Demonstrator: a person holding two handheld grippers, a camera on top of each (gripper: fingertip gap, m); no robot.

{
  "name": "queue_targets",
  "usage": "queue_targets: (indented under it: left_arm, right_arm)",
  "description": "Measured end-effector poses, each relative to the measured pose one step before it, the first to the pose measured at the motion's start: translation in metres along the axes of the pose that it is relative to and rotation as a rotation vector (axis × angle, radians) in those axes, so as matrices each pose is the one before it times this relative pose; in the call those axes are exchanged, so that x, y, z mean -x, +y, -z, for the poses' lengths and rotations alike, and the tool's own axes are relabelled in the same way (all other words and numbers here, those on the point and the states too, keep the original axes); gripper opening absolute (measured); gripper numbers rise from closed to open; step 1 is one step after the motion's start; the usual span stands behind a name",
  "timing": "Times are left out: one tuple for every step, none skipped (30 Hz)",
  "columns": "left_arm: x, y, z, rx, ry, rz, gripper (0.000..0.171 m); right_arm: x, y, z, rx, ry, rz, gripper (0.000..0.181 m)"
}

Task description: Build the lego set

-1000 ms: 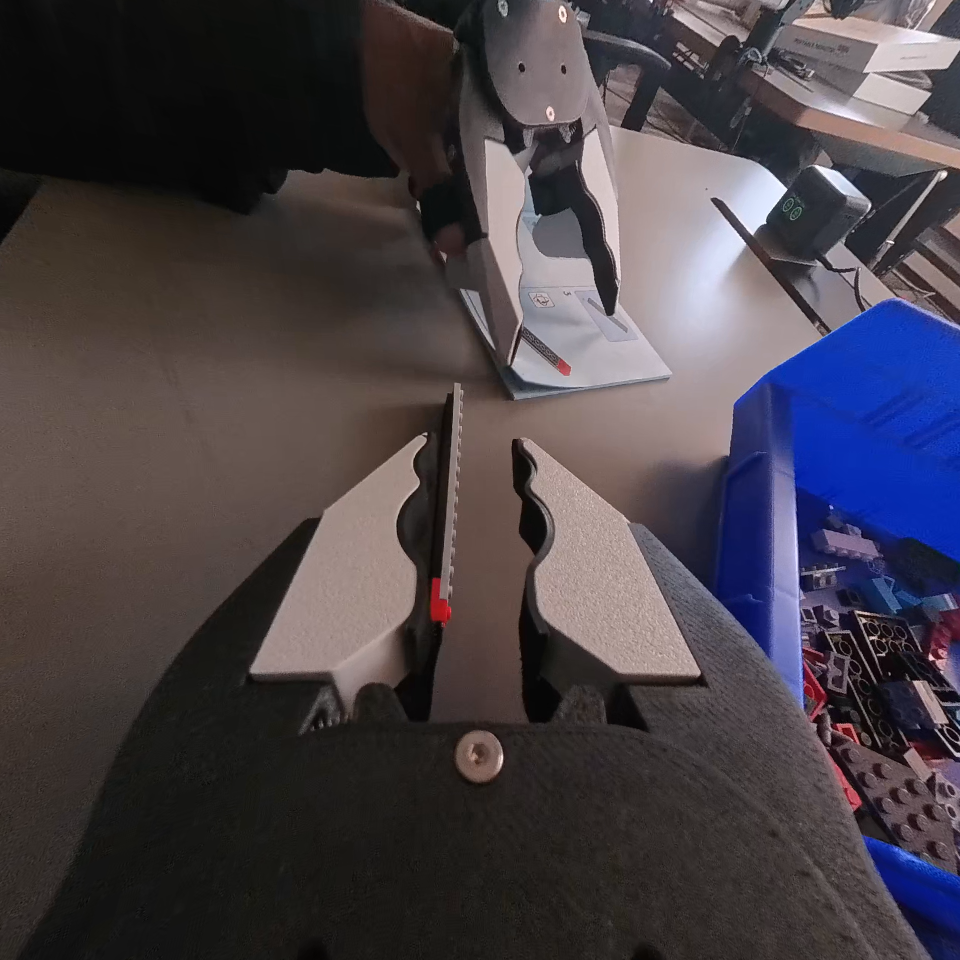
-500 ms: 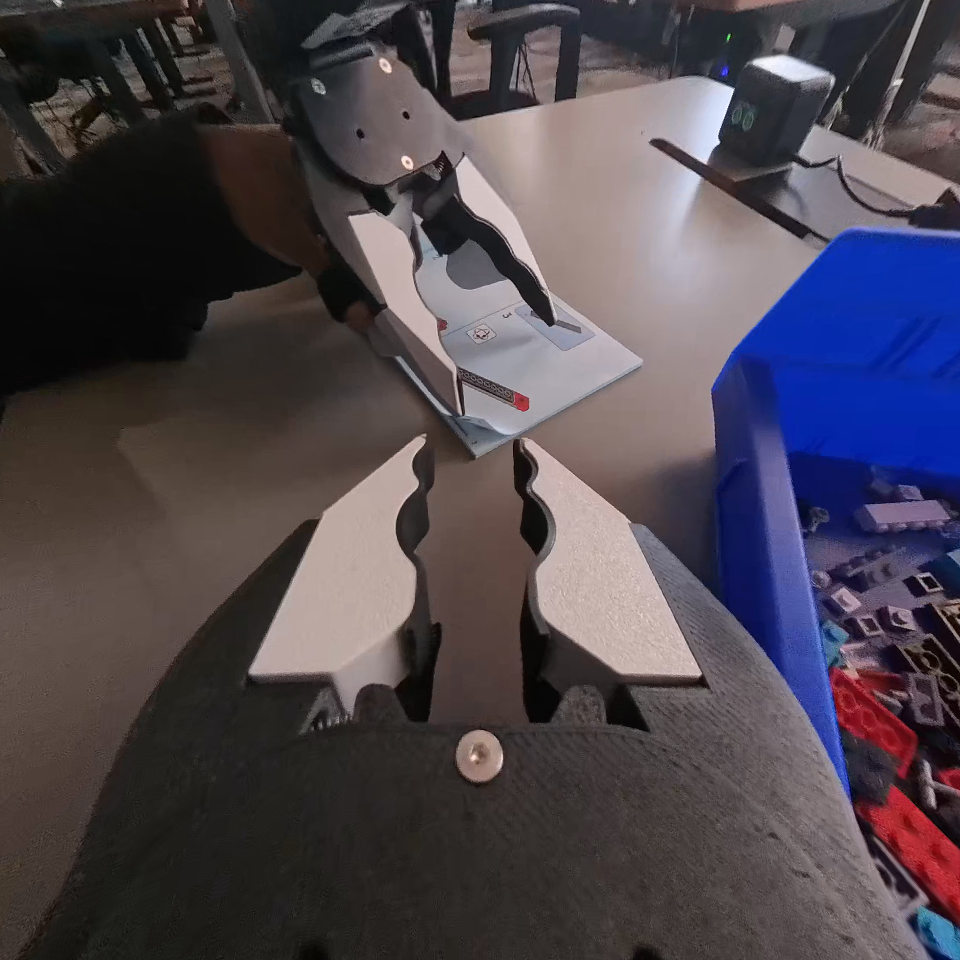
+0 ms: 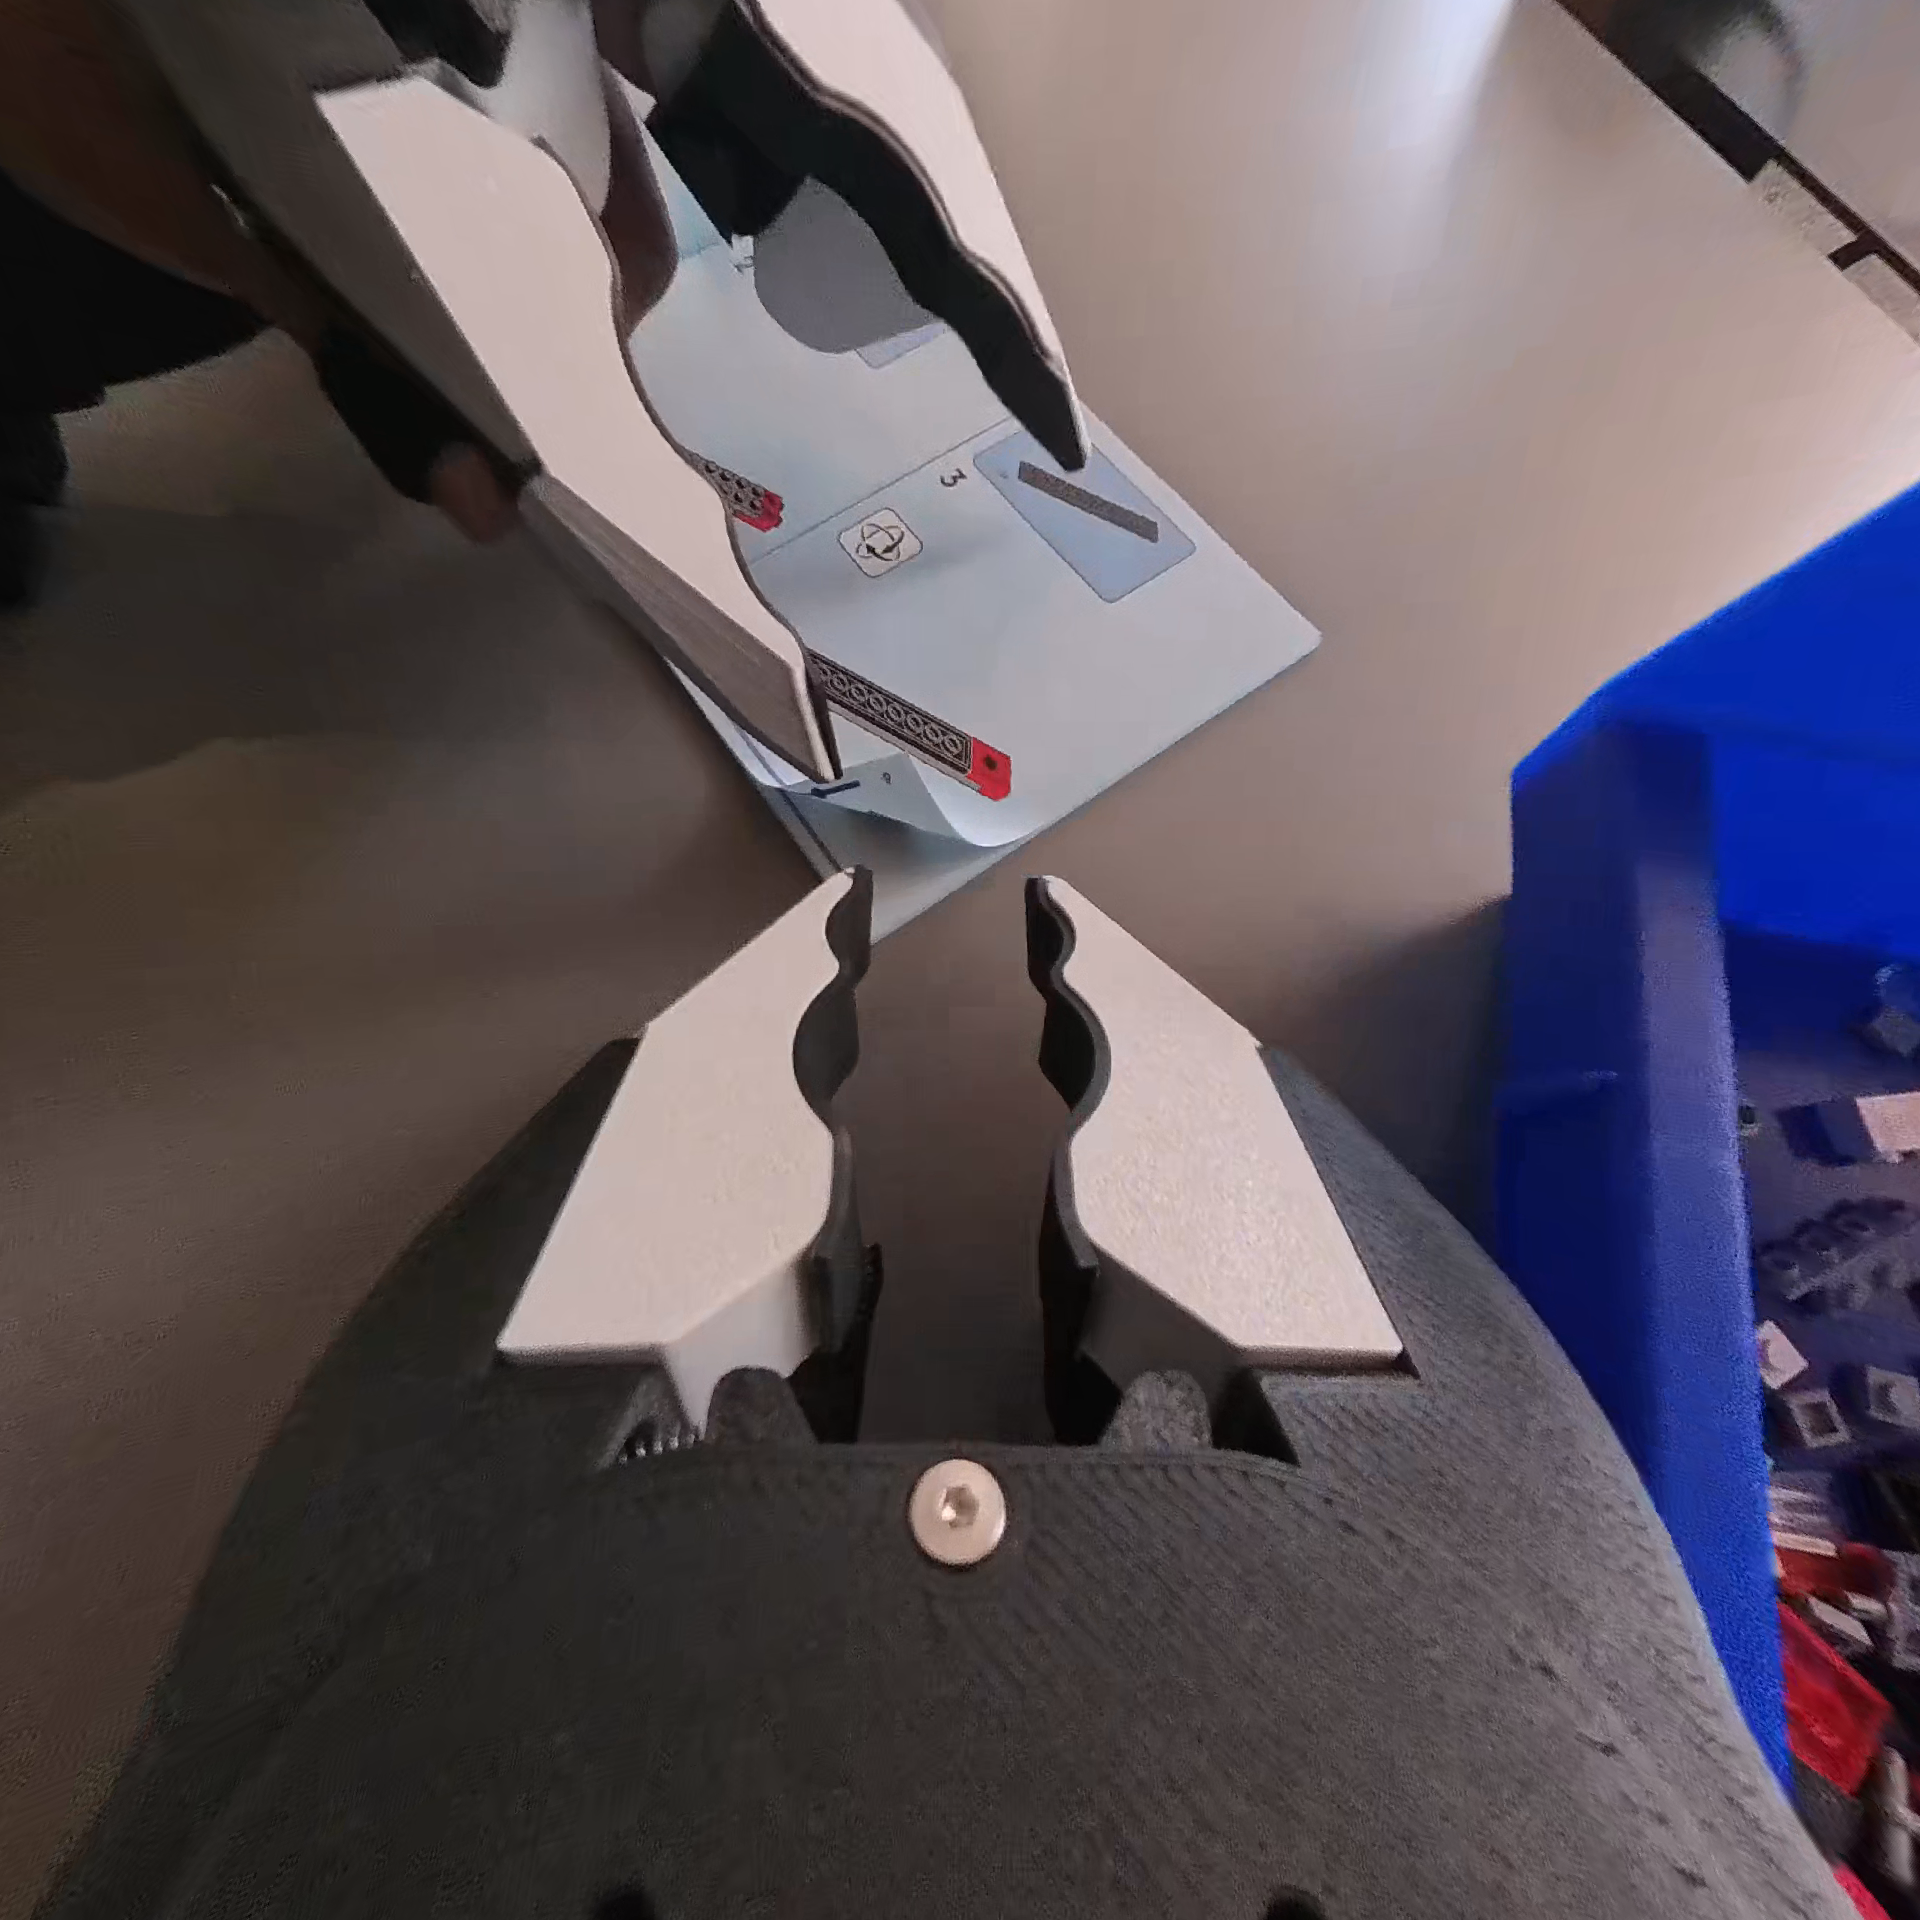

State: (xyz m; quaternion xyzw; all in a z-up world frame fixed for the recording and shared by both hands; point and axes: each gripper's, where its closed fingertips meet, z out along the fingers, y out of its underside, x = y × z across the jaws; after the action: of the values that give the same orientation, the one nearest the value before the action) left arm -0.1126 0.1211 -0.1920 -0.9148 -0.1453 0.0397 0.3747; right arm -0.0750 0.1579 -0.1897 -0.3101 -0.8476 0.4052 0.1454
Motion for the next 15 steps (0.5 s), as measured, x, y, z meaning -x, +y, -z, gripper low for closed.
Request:
queue_targets:
  left_arm:
    - [-0.00004, -0.0001, 0.00017, 0.00015, -0.0002, -0.0004, 0.095]
    - [-0.00021, -0.00004, 0.00004, 0.00071, -0.0003, -0.0014, 0.095]
    - [-0.00027, -0.00009, 0.00016, 0.00018, -0.0001, -0.0019, 0.095]
    - [-0.00037, -0.00028, 0.00017, -0.00067, 0.0003, -0.0014, 0.095]
    - [-0.00049, -0.00031, 0.00026, -0.00039, 0.0012, -0.0014, 0.095]
    - [-0.00081, -0.00029, 0.00026, -0.00025, 0.0017, -0.0024, 0.095]
    - [-0.00084, -0.00037, 0.00019, -0.00047, 0.0013, -0.0029, 0.095]
    - [-0.0011, -0.00047, 0.00022, -0.00035, 0.0024, -0.0033, 0.095]
    - [-0.00168, -0.00058, 0.00015, -0.00113, 0.0043, -0.0033, 0.095]
    - [-0.00203, -0.00064, -0.00004, -0.00132, 0.0052, -0.0035, 0.095]
    - [-0.00241, -0.00059, -0.00007, -0.00044, 0.0065, -0.0056, 0.095]
    - [-0.00267, -0.00048, -0.00029, 0.00011, 0.0076, -0.0075, 0.095]
    - [-0.00259, -0.00012, -0.00037, 0.0021, 0.0064, -0.0077, 0.095]
    - [-0.00208, 0.00026, -0.00054, 0.00424, 0.0042, -0.008, 0.096]
    - [-0.00162, 0.00048, -0.00064, 0.00496, 0.0011, -0.0082, 0.096]
  right_arm:
    - [0.00022, 0.00075, -0.00233, 0.0023, -0.0025, -0.0025, 0.033]
    - [-0.00055, 0.00143, -0.00201, 0.0107, 0.0022, 0.0017, 0.034]
    - [-0.00167, 0.00033, -0.00127, 0.0061, 0.0099, 0.007, 0.034]
    - [-0.00219, -0.00062, -0.00078, -0.0009, 0.013, 0.0084, 0.034]
    - [-0.00168, -0.00017, -0.00088, 0.0023, 0.008, 0.0047, 0.034]
    - [-0.00061, 0.00055, -0.00109, 0.0067, 0.0007, 0.001, 0.034]
    - [-0.00036, 0.00026, -0.00074, 0.0044, -0.0007, 0.0006, 0.034]
    - [-0.00071, 0.0, -0.00064, 0.0018, 0.0021, 0.0002, 0.034]
    - [-0.00055, 0.00015, -0.0006, 0.0031, 0.0002, -0.0014, 0.034]
    - [-0.00016, 0.00027, -0.00047, 0.0033, -0.0033, -0.0019, 0.035]
    - [-0.0004, -0.00007, -0.00034, 0.0009, -0.002, -0.0018, 0.034]
    - [-0.00036, 0.00009, -0.00011, 0.0002, -0.0031, -0.0048, 0.035]
    - [-0.00033, 0.00007, 0.00011, -0.0007, -0.0035, -0.0061, 0.035]
    - [-0.00017, 0.00002, 0.00034, -0.0021, -0.0033, -0.0057, 0.035]
    - [-0.00002, 0.00001, 0.00031, -0.0017, -0.0036, -0.0042, 0.035]
